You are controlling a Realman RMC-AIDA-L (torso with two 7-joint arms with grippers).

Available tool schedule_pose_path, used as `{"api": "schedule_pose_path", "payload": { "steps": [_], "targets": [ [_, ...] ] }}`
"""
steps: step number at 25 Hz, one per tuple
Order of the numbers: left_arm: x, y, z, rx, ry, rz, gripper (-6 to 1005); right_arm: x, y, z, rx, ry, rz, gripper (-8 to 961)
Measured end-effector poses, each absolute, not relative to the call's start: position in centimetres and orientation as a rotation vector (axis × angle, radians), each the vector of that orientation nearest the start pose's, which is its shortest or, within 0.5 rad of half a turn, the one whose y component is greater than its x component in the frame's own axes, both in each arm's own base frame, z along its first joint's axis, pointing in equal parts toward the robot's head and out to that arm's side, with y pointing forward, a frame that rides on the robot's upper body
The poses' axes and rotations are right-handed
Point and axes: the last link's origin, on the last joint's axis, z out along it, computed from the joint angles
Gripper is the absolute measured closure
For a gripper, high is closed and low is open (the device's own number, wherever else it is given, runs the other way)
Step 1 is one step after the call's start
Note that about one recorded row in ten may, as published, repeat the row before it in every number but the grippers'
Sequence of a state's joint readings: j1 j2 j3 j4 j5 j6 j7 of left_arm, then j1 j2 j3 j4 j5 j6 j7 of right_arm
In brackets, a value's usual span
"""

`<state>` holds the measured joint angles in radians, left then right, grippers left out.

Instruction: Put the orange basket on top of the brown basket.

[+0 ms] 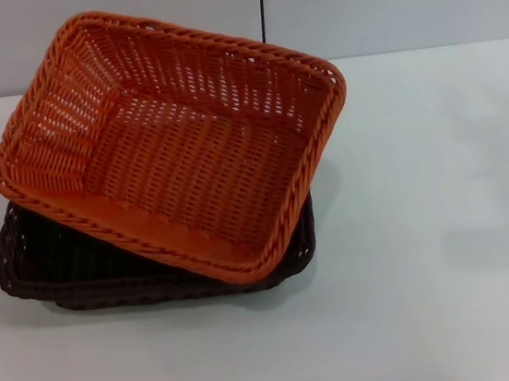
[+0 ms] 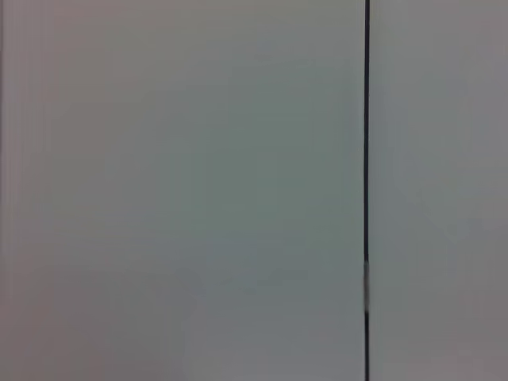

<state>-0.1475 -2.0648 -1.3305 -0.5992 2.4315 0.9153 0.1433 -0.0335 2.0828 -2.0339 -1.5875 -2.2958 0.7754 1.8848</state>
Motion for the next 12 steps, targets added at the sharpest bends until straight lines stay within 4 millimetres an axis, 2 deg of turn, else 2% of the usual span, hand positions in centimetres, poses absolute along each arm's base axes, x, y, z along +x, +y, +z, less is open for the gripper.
{"api": "schedule_pose_path", "payload": {
  "steps": [1, 2, 3, 6, 7, 8, 12],
  "targets": [
    [-36.5, 30.7, 4.0, -1.247, -0.630, -0.535, 190, 15.7, 30.5, 9.2, -1.151, -0.002, 0.441, 355],
    [-36.4, 30.7, 4.2, -1.237, -0.623, -0.543, 190, 20.0, 29.7, 9.5, -1.058, 0.210, 0.461, 354],
    [-36.4, 30.7, 4.3, -1.231, -0.620, -0.547, 190, 20.0, 29.7, 9.5, -1.058, 0.210, 0.461, 354],
    [-36.6, 30.5, 4.7, -1.212, -0.607, -0.550, 190, 25.7, 28.2, 9.4, -0.924, 0.452, 0.497, 354],
    [-36.7, 30.5, 4.9, -1.203, -0.600, -0.550, 190, 29.2, 26.9, 9.2, -0.825, 0.560, 0.545, 354],
    [-36.7, 30.5, 5.0, -1.197, -0.596, -0.552, 190, 29.2, 26.9, 9.2, -0.825, 0.560, 0.545, 354],
    [-37.1, 30.5, 5.6, -1.167, -0.598, -0.571, 191, 34.3, 24.9, 8.4, -0.725, 0.679, 0.603, 355]
  ]
}}
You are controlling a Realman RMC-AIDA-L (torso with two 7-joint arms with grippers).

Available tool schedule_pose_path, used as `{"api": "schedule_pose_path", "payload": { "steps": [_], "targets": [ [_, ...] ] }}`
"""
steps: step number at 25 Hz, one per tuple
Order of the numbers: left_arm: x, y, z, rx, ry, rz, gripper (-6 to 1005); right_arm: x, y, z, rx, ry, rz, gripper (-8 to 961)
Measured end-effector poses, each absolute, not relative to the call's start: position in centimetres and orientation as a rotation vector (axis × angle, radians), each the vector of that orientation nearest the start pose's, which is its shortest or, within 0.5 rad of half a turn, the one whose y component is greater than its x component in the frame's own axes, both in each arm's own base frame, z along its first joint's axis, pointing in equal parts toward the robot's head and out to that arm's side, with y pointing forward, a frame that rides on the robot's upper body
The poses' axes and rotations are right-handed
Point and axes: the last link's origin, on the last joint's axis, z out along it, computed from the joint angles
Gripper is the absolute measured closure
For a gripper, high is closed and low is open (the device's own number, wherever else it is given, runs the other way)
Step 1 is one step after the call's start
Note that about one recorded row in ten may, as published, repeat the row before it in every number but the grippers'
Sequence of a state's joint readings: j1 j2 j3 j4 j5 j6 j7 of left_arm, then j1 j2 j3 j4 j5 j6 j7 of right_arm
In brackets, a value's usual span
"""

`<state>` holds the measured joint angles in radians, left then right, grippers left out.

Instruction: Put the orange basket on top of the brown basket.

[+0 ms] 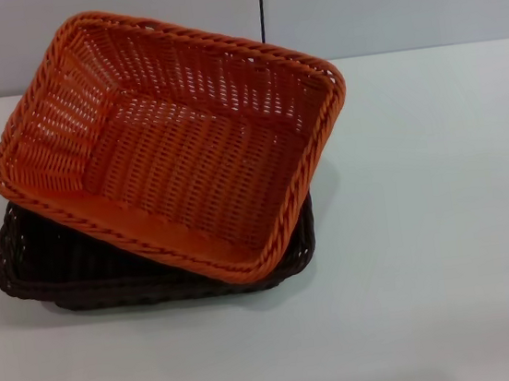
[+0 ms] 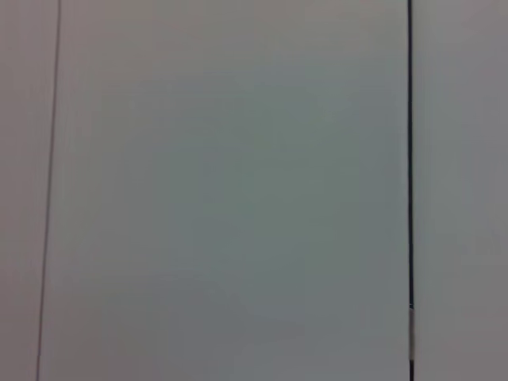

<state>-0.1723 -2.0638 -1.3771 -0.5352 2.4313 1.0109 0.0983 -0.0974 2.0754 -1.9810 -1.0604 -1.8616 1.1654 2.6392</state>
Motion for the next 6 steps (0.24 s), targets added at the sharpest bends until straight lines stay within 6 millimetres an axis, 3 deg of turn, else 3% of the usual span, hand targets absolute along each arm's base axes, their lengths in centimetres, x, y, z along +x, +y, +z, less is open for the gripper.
{"api": "schedule_pose_path", "payload": {
  "steps": [6],
  "targets": [
    [-37.16, 30.52, 5.80, -1.160, -0.583, -0.570, 191, 35.11, 24.52, 8.05, -0.708, 0.686, 0.598, 355]
  ]
}}
